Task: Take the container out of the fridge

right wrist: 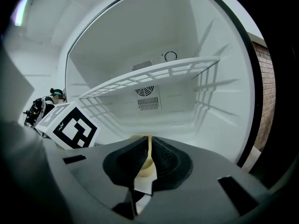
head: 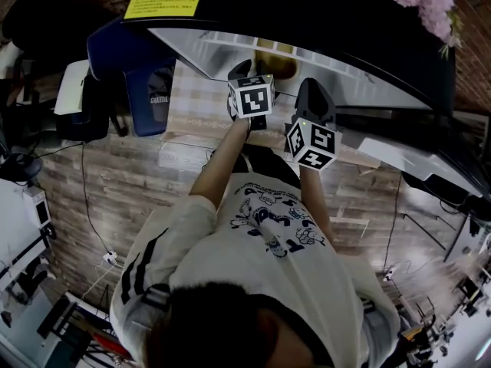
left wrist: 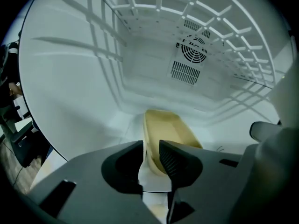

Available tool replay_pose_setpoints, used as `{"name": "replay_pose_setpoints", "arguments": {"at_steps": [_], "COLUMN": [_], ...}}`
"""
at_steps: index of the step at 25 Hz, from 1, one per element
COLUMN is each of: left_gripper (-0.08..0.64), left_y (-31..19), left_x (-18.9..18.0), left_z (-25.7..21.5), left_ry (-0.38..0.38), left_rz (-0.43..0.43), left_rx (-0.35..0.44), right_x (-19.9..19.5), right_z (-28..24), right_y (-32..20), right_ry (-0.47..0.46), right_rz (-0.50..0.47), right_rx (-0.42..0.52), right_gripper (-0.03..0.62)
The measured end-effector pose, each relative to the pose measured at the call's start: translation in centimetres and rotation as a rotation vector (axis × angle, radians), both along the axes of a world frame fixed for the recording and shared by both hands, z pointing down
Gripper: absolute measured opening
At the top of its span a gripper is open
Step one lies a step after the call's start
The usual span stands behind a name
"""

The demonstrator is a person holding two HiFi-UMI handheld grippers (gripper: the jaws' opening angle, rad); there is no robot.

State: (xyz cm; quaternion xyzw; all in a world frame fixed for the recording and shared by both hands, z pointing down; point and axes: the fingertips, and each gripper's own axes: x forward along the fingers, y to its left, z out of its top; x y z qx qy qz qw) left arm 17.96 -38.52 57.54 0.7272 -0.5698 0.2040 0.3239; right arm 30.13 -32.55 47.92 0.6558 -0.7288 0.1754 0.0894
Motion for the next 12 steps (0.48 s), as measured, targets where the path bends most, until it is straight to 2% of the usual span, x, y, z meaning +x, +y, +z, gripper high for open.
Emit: {"name": "replay_pose_setpoints", "arguments": {"at_steps": [7,12], "left_gripper": [0.112,0.082], "left_y": [-0.5,-0.7], "left_x": [0.1,0.1], "left_z": [1.1,1.9], "left_ry": [-0.003,-0.001], "left_rz": [-0.029,-0.052], "left_rx": [-0.024,-0.047], "right_x": [0.3,0.5], "right_z": [0.7,1.1], "right_y": [-0.3,-0.5], "right_ry": [-0.006,-0.012], "right_rz": [-0.014,-0.028], "right_rx": [-0.016,-0.024], "right_gripper": [0.043,0.043]}}
